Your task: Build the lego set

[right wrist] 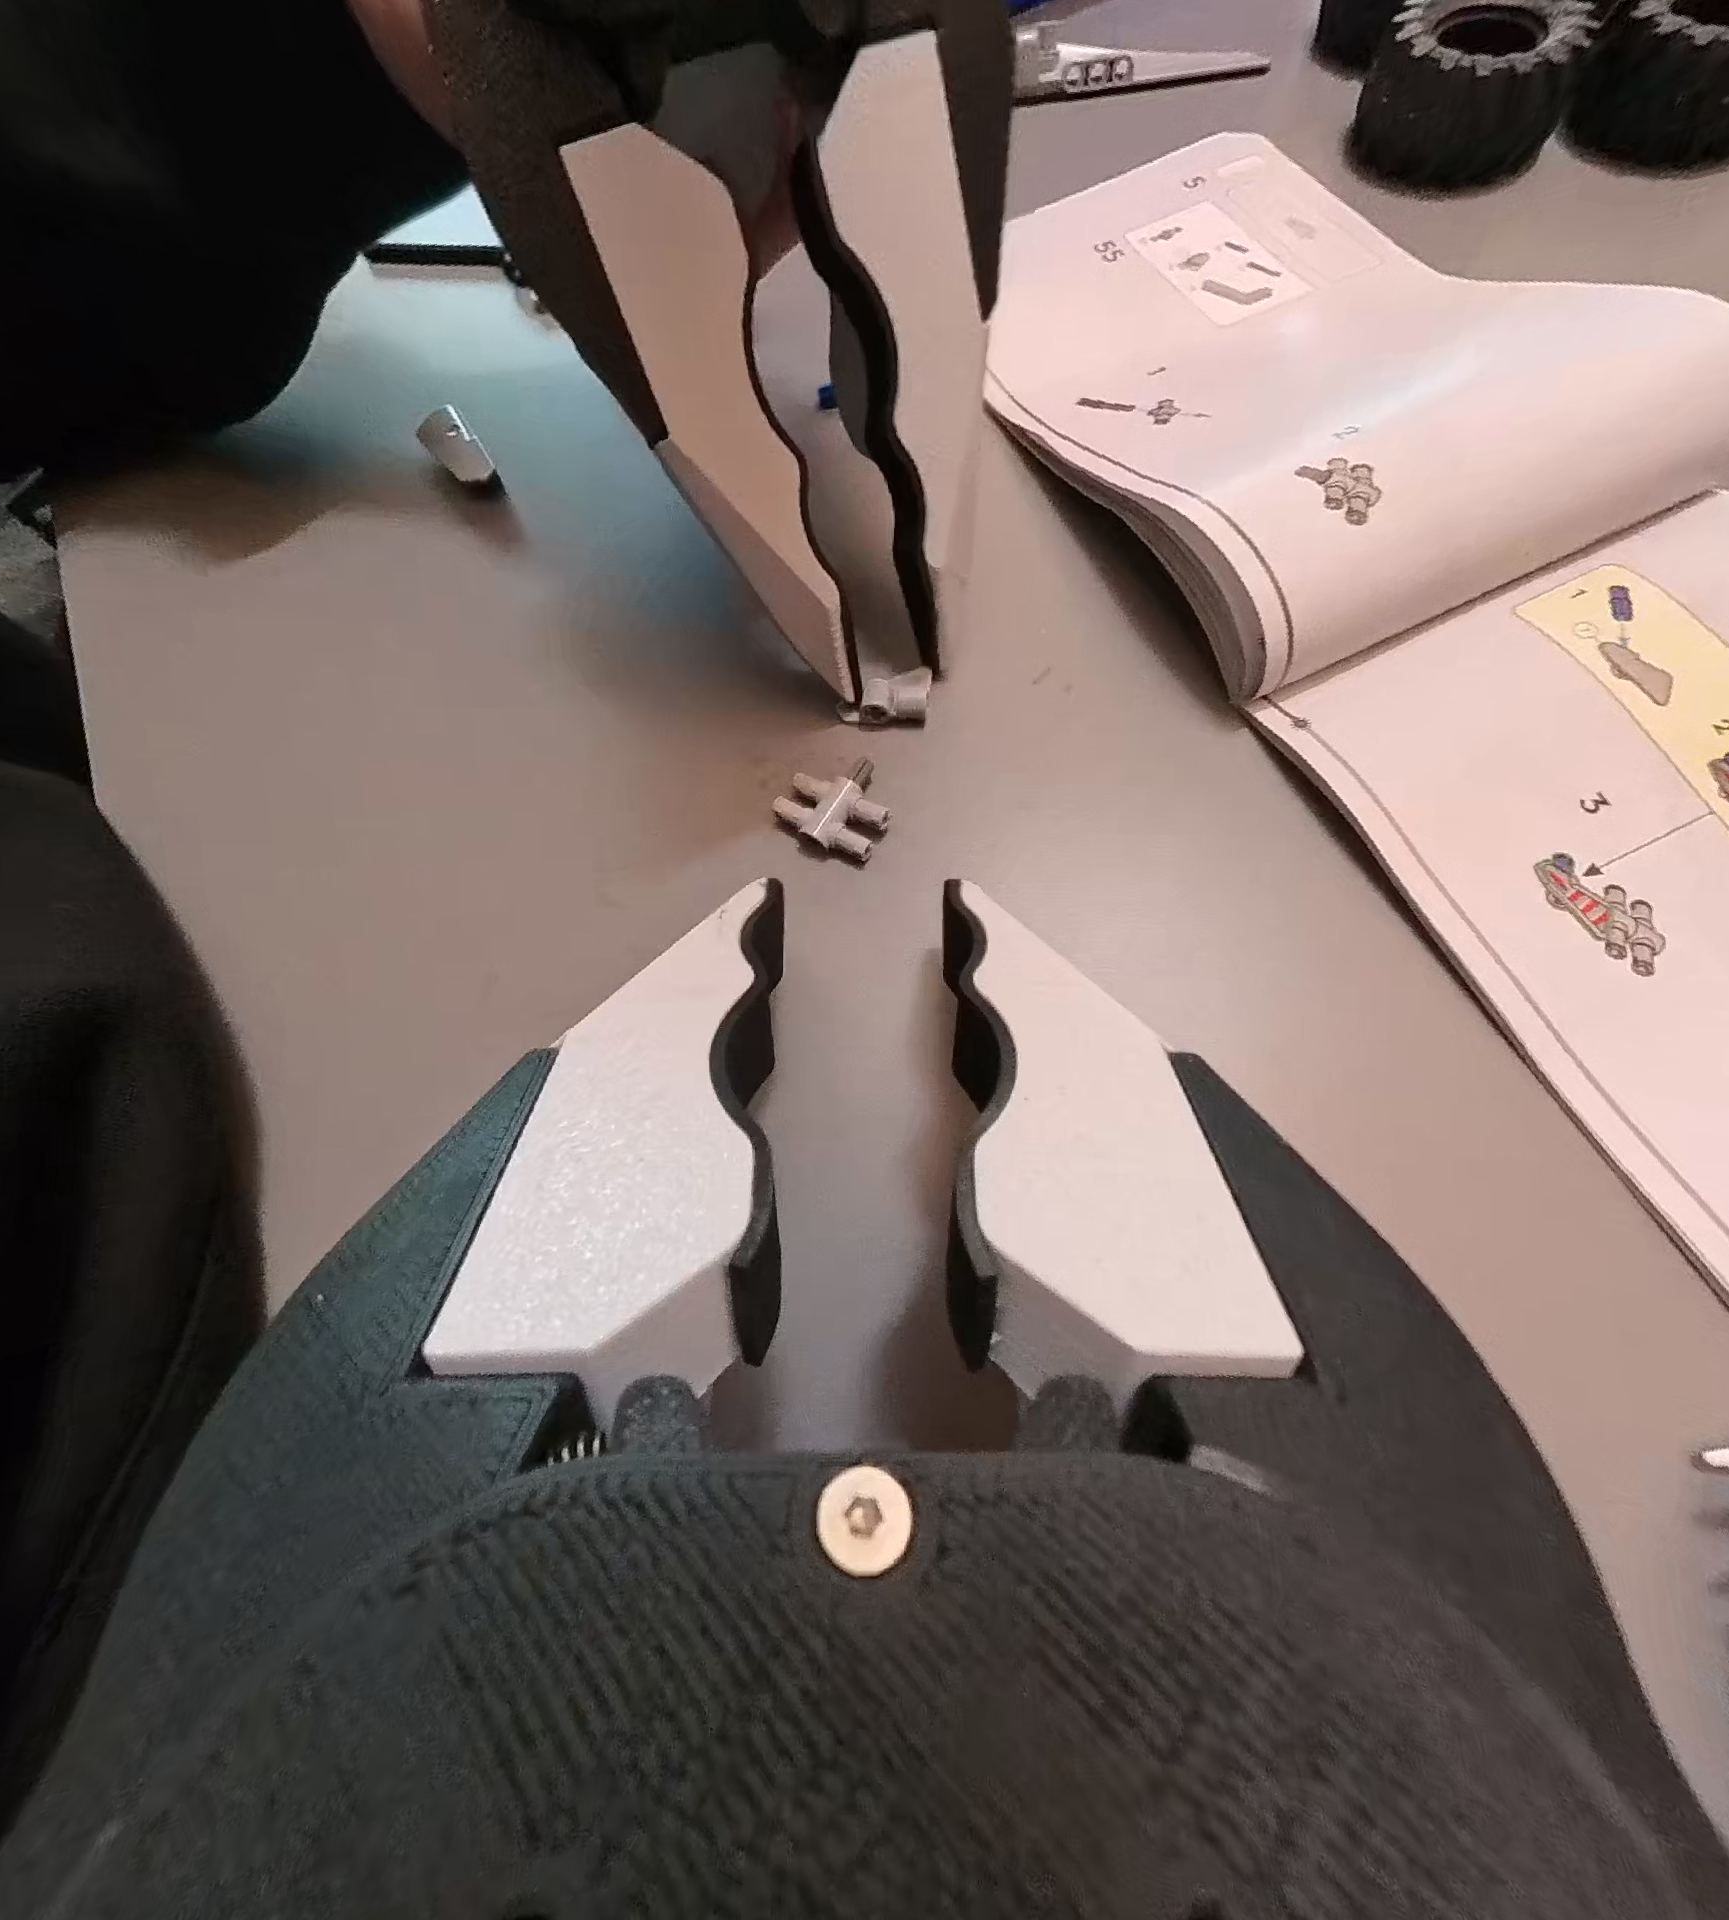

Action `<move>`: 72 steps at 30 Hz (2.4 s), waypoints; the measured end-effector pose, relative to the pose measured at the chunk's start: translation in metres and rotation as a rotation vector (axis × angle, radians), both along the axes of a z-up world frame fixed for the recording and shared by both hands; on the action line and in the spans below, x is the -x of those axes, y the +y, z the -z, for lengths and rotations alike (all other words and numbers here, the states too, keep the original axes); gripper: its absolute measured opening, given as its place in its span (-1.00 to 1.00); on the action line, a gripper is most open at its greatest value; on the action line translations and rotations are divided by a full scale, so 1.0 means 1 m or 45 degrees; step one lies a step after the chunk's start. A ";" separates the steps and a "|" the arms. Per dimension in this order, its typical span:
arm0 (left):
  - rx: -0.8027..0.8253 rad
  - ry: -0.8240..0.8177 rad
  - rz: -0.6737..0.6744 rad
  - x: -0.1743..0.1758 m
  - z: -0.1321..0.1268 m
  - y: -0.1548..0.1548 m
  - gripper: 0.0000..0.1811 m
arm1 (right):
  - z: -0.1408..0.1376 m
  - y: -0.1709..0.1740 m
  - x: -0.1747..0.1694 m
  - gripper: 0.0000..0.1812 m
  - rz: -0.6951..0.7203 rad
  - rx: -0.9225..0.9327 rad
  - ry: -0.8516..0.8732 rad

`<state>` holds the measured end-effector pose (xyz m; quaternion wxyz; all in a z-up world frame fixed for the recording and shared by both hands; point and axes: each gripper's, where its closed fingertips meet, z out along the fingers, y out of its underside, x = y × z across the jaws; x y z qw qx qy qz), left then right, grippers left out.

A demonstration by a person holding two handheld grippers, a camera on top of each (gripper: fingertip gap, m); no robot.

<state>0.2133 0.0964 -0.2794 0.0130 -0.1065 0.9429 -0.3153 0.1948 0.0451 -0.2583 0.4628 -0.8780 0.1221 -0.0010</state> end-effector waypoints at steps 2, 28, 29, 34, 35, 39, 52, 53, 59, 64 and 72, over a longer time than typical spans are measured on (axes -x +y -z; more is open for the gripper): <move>0.000 -0.028 -0.020 -0.001 -0.001 0.004 -0.83 | -0.002 -0.001 -0.001 -0.68 0.013 -0.009 0.009; 0.317 -1.242 0.094 0.008 -0.091 -0.026 -0.77 | -0.071 0.026 -0.017 -0.94 0.108 -0.512 -0.171; 0.356 -1.116 0.074 0.010 -0.087 -0.025 -0.75 | -0.071 0.023 -0.020 -0.94 0.112 -0.454 -0.349; 0.577 -0.391 -0.123 0.017 -0.077 -0.020 -0.60 | -0.076 0.021 -0.018 -0.93 -0.003 -0.052 -1.361; 0.586 -0.277 -0.120 0.020 -0.074 -0.020 -0.58 | -0.076 0.025 -0.014 -0.93 -0.053 -0.010 -1.486; 0.612 -0.076 -0.075 0.027 -0.073 -0.017 -0.57 | -0.069 0.035 0.002 -0.94 -0.194 0.035 -1.630; 0.880 0.494 0.429 0.069 -0.102 -0.010 -0.70 | -0.082 0.055 0.049 -0.94 -0.405 -0.247 -1.676; 0.885 0.521 0.447 0.069 -0.103 -0.009 -0.69 | -0.083 0.056 0.052 -0.94 -0.416 -0.270 -1.666; 0.915 0.627 0.603 0.088 -0.107 -0.006 -0.75 | -0.086 0.060 0.067 -0.94 -0.474 -0.390 -1.572; 0.920 0.532 0.559 0.080 -0.102 -0.006 -0.75 | -0.083 0.058 0.059 -0.94 -0.450 -0.404 -1.487; 0.736 0.205 0.210 0.034 -0.071 0.001 -0.75 | -0.065 0.045 0.021 -0.67 -0.270 -0.336 -1.060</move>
